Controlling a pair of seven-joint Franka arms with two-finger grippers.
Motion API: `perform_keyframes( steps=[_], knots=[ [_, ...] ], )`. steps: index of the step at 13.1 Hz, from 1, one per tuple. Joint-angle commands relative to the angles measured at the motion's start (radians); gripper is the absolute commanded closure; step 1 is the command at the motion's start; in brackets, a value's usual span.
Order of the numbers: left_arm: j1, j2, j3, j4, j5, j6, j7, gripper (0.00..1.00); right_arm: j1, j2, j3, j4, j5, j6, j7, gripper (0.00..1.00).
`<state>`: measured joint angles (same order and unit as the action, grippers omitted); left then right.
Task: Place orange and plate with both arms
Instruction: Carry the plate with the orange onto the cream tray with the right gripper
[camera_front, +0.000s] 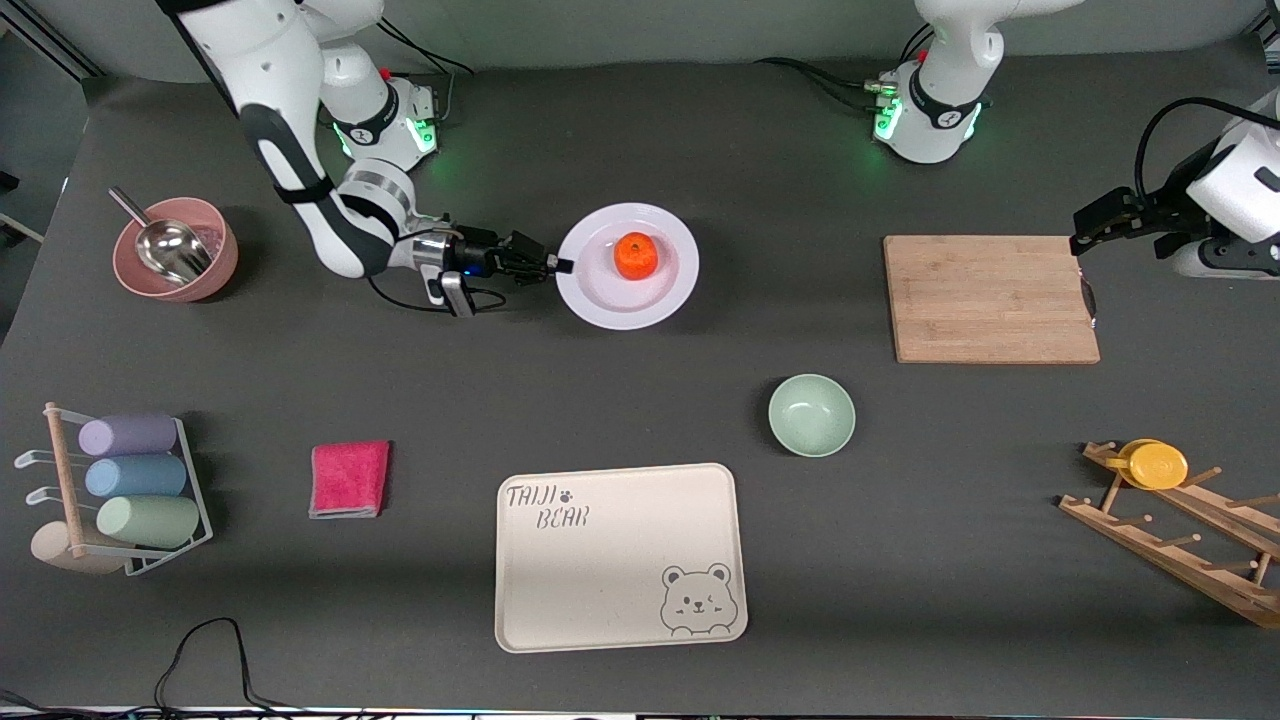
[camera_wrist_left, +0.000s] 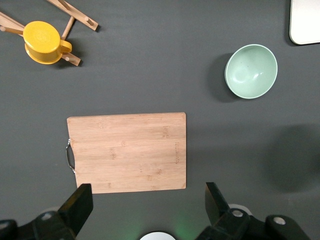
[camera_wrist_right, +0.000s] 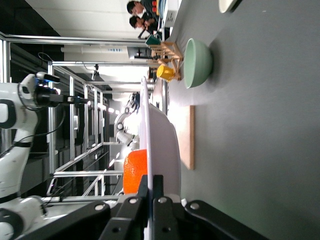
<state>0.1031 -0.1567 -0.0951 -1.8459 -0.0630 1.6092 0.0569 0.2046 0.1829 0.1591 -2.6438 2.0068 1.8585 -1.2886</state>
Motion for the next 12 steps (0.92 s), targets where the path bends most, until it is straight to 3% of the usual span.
perform_keyframes(
  steps=[1,4,6,8,12],
  knots=[
    [-0.003,-0.026,0.005,-0.018,-0.003,0.000,0.020,0.00,-0.048,-0.134,-0.030,-0.012,-0.137,0.011,0.193,1.00],
    [0.003,-0.026,0.006,-0.019,-0.003,-0.006,0.020,0.00,-0.053,-0.108,-0.046,0.103,-0.206,0.086,0.276,1.00],
    [0.004,-0.024,0.009,-0.019,-0.003,-0.006,0.021,0.00,-0.056,-0.035,-0.046,0.265,-0.261,0.131,0.380,1.00],
    [0.003,-0.024,0.009,-0.019,-0.001,-0.003,0.021,0.00,-0.062,0.096,-0.079,0.458,-0.322,0.151,0.429,1.00],
    [0.004,-0.032,0.014,-0.015,0.011,0.011,0.020,0.00,-0.057,0.359,-0.089,0.808,-0.324,0.200,0.482,1.00]
  ],
)
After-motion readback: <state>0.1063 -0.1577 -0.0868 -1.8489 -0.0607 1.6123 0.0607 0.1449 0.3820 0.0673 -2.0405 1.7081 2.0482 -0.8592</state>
